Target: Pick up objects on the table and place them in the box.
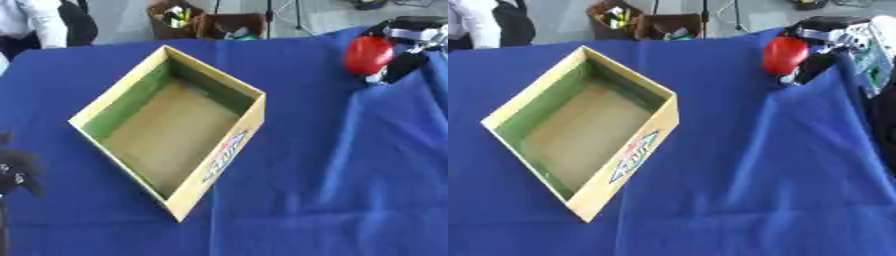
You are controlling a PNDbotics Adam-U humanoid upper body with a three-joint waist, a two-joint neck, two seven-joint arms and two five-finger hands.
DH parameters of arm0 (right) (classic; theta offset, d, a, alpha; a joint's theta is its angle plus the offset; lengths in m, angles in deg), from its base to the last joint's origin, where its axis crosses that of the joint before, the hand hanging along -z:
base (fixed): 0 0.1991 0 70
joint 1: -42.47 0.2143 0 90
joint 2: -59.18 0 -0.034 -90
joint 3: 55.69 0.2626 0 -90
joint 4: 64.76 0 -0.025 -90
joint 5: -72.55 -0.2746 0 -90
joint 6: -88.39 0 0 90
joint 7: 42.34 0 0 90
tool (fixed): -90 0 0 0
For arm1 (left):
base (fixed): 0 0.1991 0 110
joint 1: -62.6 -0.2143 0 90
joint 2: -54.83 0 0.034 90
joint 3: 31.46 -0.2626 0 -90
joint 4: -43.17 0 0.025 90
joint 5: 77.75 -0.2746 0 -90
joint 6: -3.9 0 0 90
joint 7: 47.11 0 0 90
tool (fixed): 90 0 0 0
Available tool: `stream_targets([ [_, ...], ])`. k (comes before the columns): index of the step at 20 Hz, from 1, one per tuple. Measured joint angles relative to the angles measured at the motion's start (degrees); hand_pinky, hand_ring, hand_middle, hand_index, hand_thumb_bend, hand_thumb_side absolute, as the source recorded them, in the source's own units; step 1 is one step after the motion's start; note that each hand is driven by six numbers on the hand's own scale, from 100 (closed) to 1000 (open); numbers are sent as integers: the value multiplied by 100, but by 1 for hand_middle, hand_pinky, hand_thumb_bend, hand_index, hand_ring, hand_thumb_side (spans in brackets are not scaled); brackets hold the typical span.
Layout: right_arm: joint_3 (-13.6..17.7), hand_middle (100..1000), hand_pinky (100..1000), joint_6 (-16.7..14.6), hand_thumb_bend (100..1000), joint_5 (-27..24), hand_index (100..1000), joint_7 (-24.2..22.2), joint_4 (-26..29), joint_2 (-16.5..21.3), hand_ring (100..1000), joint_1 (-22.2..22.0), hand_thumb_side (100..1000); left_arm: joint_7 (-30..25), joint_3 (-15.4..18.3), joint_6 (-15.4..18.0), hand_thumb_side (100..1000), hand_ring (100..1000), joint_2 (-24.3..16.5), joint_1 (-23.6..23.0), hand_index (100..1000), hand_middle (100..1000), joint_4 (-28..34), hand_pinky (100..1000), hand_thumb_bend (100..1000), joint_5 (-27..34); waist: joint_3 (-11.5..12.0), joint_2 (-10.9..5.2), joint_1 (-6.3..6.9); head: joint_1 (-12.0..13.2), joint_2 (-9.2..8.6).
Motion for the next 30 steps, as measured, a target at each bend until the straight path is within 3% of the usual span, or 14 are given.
stream_targets([
  [1, 1, 792, 731, 8, 326, 0, 912, 12, -1, 0, 862, 0, 348, 2, 0, -2, 958, 483, 0, 2, 819, 523, 0, 293, 100, 0, 0, 0, -3, -5, 0],
  [6, 3, 612, 638, 28, 379, -38, 776, 231, -3, 0, 784, -41, 380, 10, 0, -10, 958, 483, 20, 12, 818, 523, 0, 293, 100, 0, -4, 1, -3, -8, 0],
  [10, -4, 556, 599, 5, 296, -171, 727, 467, 0, 0, 755, -71, 450, 11, 0, -12, 956, 483, 42, 14, 817, 522, 0, 294, 100, 0, -15, 1, 0, -7, 3],
  [14, -48, 538, 588, -56, 183, -277, 705, 594, 23, 0, 746, -73, 534, 17, 0, -27, 954, 483, 43, 14, 817, 522, 0, 294, 100, 0, -41, -1, -4, -1, 11],
  [19, -110, 517, 580, -120, 105, -431, 683, 661, 109, 2, 736, -79, 625, 23, 0, -47, 952, 483, 43, 14, 816, 521, 0, 295, 100, 1, -69, -80, -14, 29, 63],
  [30, -268, 476, 566, -116, 100, -986, 645, 904, 624, 56, 718, -79, 724, 44, 1, -111, 948, 484, 42, -1, 816, 520, 0, 298, 100, 21, -109, -346, -125, 125, 210],
])
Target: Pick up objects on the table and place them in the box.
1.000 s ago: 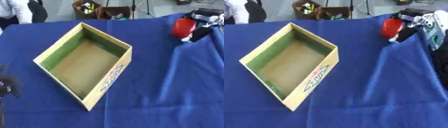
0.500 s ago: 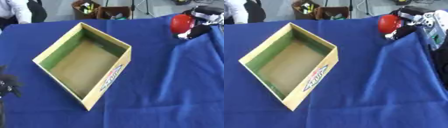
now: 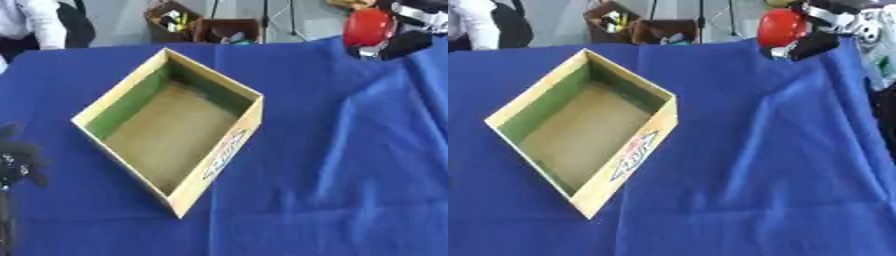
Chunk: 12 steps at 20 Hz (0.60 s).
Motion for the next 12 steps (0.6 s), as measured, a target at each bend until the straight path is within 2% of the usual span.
stream_targets([
  [4, -244, 475, 553, -13, 100, -344, 634, 32, 392, 8, 702, 0, 794, 15, 0, -23, 946, 485, -3, -10, 816, 520, 0, 300, 100, 28, -4, -141, -42, 47, 88],
  [12, -874, 473, 556, 77, 100, -1056, 634, 21, 1187, -90, 711, 1, 780, 23, 0, -36, 942, 485, -14, -13, 815, 520, 0, 302, 100, 67, 26, -294, -91, 56, 284],
])
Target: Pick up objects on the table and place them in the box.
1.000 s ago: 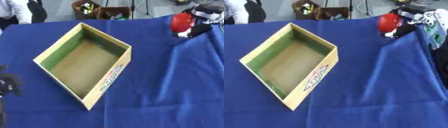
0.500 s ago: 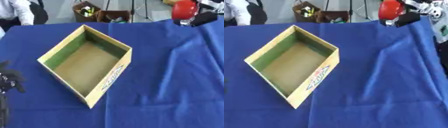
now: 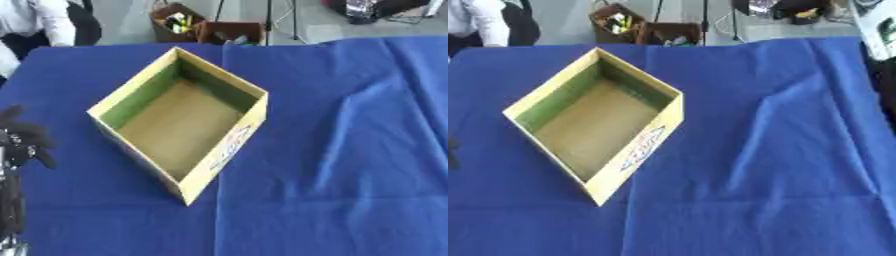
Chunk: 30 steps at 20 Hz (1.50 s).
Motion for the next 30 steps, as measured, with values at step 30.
stream_targets([
  [30, -908, 461, 555, 953, 158, -548, 632, -645, 874, -1619, 733, -306, 646, -50, -4, -53, 944, 486, -37, 127, 813, 521, 0, 306, 100, 103, 280, -131, -215, 4, 73],
])
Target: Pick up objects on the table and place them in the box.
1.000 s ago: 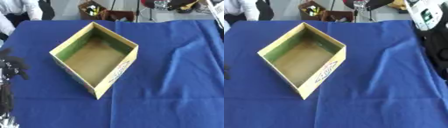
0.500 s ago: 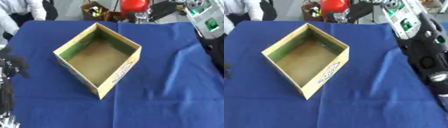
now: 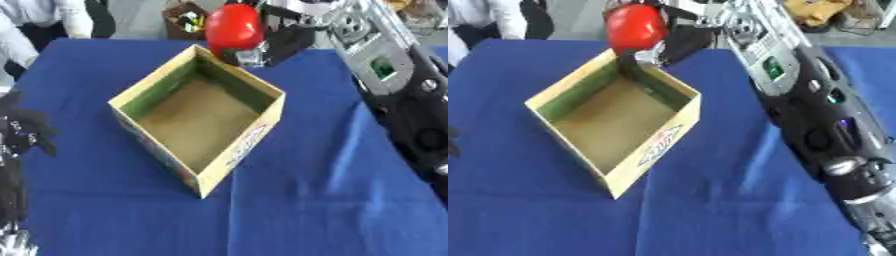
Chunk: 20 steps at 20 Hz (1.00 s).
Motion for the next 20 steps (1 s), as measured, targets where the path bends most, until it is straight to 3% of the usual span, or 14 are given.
stream_targets([
  [5, -43, 465, 554, 86, 100, 295, 630, 37, -147, -152, 731, -69, 661, -7, 0, -12, 942, 486, 1, 9, 812, 521, 0, 306, 100, 2, 14, 2, -26, 24, 0],
  [10, -87, 468, 555, 151, 100, 708, 630, 116, -421, -289, 731, -69, 661, -14, -2, -24, 943, 486, 2, 14, 812, 521, 0, 306, 100, 3, 37, 3, -57, 40, -1],
  [20, -210, 490, 570, -53, 100, 1164, 637, -80, -1001, -491, 742, -68, 651, -12, -32, -41, 941, 485, 3, 35, 811, 520, 0, 306, 100, 6, 111, 30, -107, 40, -1],
])
